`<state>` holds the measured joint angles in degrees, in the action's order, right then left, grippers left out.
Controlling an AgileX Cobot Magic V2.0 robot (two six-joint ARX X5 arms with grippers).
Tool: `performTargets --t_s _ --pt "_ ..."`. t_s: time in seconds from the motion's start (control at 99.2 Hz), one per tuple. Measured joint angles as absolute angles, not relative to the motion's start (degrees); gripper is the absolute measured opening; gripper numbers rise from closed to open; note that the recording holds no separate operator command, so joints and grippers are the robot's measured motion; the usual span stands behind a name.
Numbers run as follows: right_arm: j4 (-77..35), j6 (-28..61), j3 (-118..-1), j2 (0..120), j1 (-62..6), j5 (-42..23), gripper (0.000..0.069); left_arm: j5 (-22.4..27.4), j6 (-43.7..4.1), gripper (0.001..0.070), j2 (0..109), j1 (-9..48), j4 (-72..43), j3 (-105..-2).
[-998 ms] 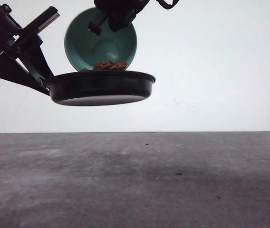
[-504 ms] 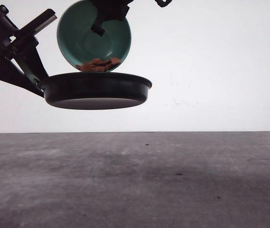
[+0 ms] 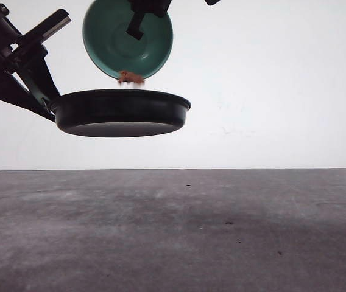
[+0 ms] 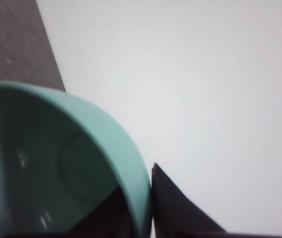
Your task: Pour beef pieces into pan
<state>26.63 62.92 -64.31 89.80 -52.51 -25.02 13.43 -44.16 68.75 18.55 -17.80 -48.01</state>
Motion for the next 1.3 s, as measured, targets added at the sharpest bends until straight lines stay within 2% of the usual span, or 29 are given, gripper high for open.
performTargets --t_s 0.323,0.484,0.595,0.807,0.928,1.069,1.19,1.301 --pt "26.46 62.67 -64.31 89.80 -52.12 -25.47 0.0021 13.39 -44.16 0.0055 68.75 18.48 -17.74 -48.01" --pt "26.44 57.56 -64.31 89.80 -52.12 -27.42 0.0021 13.21 -43.99 0.0055 68.75 18.48 -17.76 -48.01" --pt "24.10 47.59 -64.31 89.23 -51.46 -30.92 0.0022 12.64 -42.63 0.0055 68.75 18.50 -17.76 -48.01" --pt "11.11 15.99 -64.03 80.88 -46.17 -26.94 0.0022 11.94 -40.47 0.0055 68.75 18.13 -16.36 -48.01" --pt "1.56 2.11 -64.05 75.66 -39.42 -22.02 0.0022 11.97 -40.03 0.0055 68.75 18.11 -14.59 -48.01" --pt "-16.58 -9.08 -64.05 72.97 -26.02 -9.56 0.0022 11.88 -39.81 0.0055 68.75 18.11 -14.35 -48.01" --pt "-32.42 -13.80 -63.86 75.35 -11.20 3.29 0.0022 11.84 -39.62 0.0055 68.75 18.13 -12.53 -48.01" --pt "-34.50 -15.53 -60.51 77.95 -0.05 9.28 0.0022 11.75 -39.62 0.0055 68.75 18.11 -11.60 -48.05"
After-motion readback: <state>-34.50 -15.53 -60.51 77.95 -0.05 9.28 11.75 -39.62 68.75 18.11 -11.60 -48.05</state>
